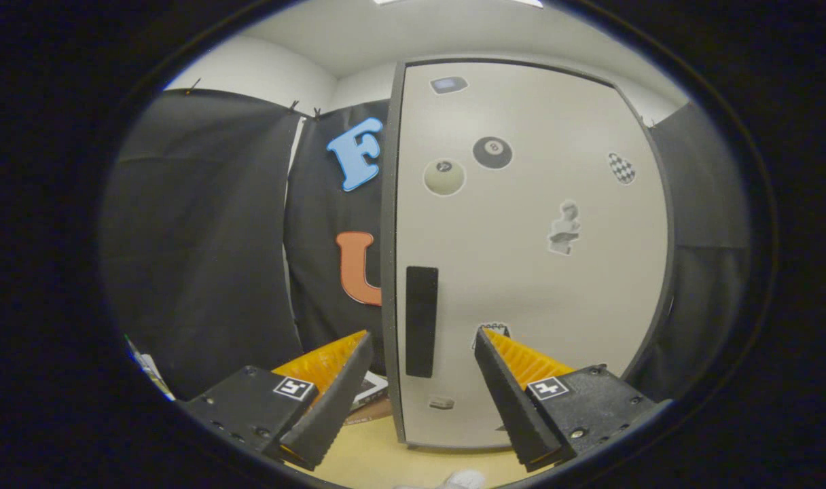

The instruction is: Open the shoe cabinet door, grab the shoes and put them into the shoe cabinet, then close the shoe cabinet door.

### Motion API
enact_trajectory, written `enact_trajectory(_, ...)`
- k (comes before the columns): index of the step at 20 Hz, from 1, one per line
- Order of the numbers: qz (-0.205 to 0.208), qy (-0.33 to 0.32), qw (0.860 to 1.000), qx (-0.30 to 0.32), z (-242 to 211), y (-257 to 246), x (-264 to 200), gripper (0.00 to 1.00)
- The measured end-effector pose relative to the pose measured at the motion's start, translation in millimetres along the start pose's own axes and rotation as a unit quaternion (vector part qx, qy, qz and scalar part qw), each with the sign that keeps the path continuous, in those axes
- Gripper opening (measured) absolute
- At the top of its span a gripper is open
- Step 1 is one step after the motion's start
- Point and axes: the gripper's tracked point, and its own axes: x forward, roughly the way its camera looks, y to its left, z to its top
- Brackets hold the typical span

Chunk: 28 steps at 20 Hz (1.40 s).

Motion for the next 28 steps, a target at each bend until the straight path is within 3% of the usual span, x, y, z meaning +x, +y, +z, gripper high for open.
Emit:
enact_trajectory(3,-0.011,0.017,1.000,0.014,-9,-3,37,0.98)
enact_trajectory(7,0.004,0.035,0.999,0.035,-19,3,59,0.89)
enact_trajectory(12,-0.020,0.035,0.999,0.034,-20,-3,65,0.52)
enact_trajectory(14,-0.024,0.036,0.998,0.039,-22,-5,65,0.41)
enact_trajectory(20,0.000,0.046,0.998,0.044,-21,-5,59,0.31)
enact_trajectory(28,0.030,0.038,0.998,0.035,-23,-5,27,0.30)
